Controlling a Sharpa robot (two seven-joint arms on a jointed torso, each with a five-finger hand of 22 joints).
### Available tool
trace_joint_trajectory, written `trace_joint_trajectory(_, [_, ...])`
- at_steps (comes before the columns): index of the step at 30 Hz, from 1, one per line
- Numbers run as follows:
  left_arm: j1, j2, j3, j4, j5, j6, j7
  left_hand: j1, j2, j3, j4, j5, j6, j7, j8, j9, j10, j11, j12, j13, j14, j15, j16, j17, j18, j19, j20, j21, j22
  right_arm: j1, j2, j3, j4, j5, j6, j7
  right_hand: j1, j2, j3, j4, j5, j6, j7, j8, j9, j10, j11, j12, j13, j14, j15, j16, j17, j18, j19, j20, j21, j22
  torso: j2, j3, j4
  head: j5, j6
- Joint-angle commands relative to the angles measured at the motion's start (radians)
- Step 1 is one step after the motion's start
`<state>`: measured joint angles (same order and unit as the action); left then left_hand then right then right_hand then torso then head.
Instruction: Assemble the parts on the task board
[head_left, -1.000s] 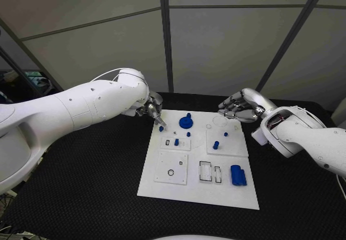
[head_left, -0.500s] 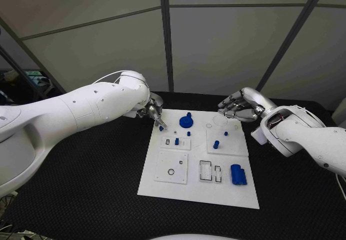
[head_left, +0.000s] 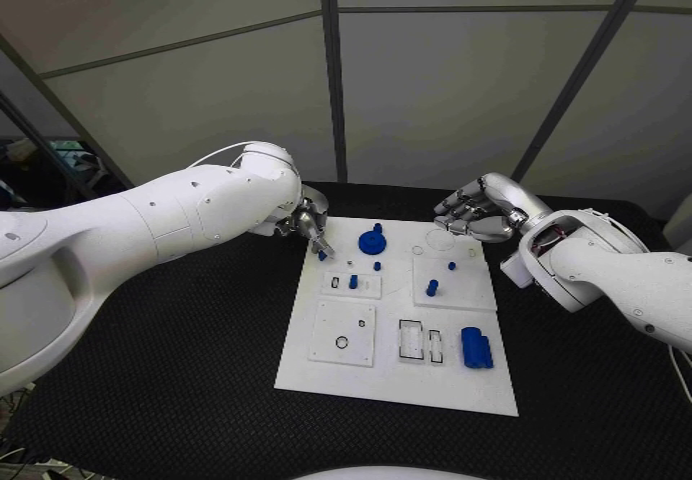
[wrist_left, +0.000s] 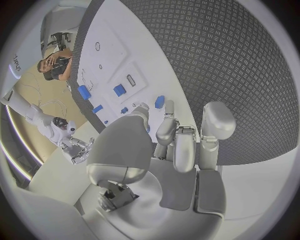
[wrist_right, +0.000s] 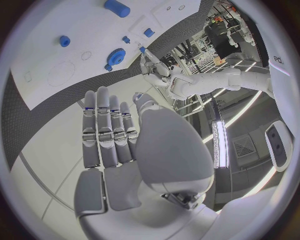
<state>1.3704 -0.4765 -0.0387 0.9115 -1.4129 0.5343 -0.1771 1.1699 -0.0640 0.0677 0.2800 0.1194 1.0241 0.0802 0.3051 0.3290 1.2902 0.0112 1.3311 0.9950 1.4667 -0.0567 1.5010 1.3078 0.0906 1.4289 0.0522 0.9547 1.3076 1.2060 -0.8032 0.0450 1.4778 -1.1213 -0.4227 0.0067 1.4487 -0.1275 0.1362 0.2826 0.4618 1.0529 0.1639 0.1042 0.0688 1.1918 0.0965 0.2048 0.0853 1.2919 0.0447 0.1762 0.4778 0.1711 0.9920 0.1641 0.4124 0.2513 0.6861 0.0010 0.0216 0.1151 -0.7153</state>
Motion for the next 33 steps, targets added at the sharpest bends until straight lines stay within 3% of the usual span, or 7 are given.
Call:
trace_joint_trajectory(1, [0.001,0.002,0.000,-0.003,-0.007,0.006,0.016,0.015,0.002,0.006,-0.001,0.000,0.008,-0.002,-0.004,-0.002,-0.006,-0.005,-0.008,0.000,0.050,0.003,-0.004,0.080,0.014,-0.004,0.002,-0.001,0.125,0.002,0.001,0.001,0.000,0.003,-0.006,0.011,-0.001,-0.010,0.006,-0.001,0.006,0.000,0.008,-0.004,-0.001,0.000,0.006,-0.005,-0.001,0.003,0.001,-0.006,-0.001,0.012,0.007,0.003,-0.004,-0.001,0.000,0.0001,0.0009,0.001,-0.002])
trace_joint_trajectory(20, [-0.002,0.007,0.000,-0.007,-0.006,0.000,0.026,0.082,0.026,0.025,-0.028,-0.001,0.030,-0.006,-0.018,-0.009,-0.007,-0.010,-0.018,0.003,0.048,-0.001,-0.007,0.079,0.015,-0.007,0.000,-0.004,0.124,0.002,0.005,0.001,-0.001,0.005,-0.004,0.012,0.000,-0.009,0.008,-0.001,0.008,0.000,0.008,-0.005,-0.001,0.000,0.006,-0.006,-0.003,0.003,0.002,-0.009,-0.003,0.012,0.008,0.003,-0.007,-0.003,0.001,0.0005,0.0002,0.001,-0.004])
trace_joint_trajectory(33, [-0.004,0.011,0.000,-0.008,-0.007,-0.001,0.041,0.192,0.075,0.111,-0.093,0.002,0.042,-0.017,-0.029,-0.009,-0.004,-0.020,-0.028,0.012,0.051,-0.008,-0.005,0.089,0.014,-0.008,-0.006,0.004,0.126,0.002,0.007,0.001,-0.001,0.005,-0.002,0.011,0.000,-0.010,0.008,-0.002,0.008,-0.001,0.009,-0.006,-0.001,0.000,0.006,-0.007,-0.004,0.004,0.002,-0.011,-0.004,0.012,0.008,0.003,-0.009,-0.004,0.000,0.0005,-0.0003,-0.001,-0.009])
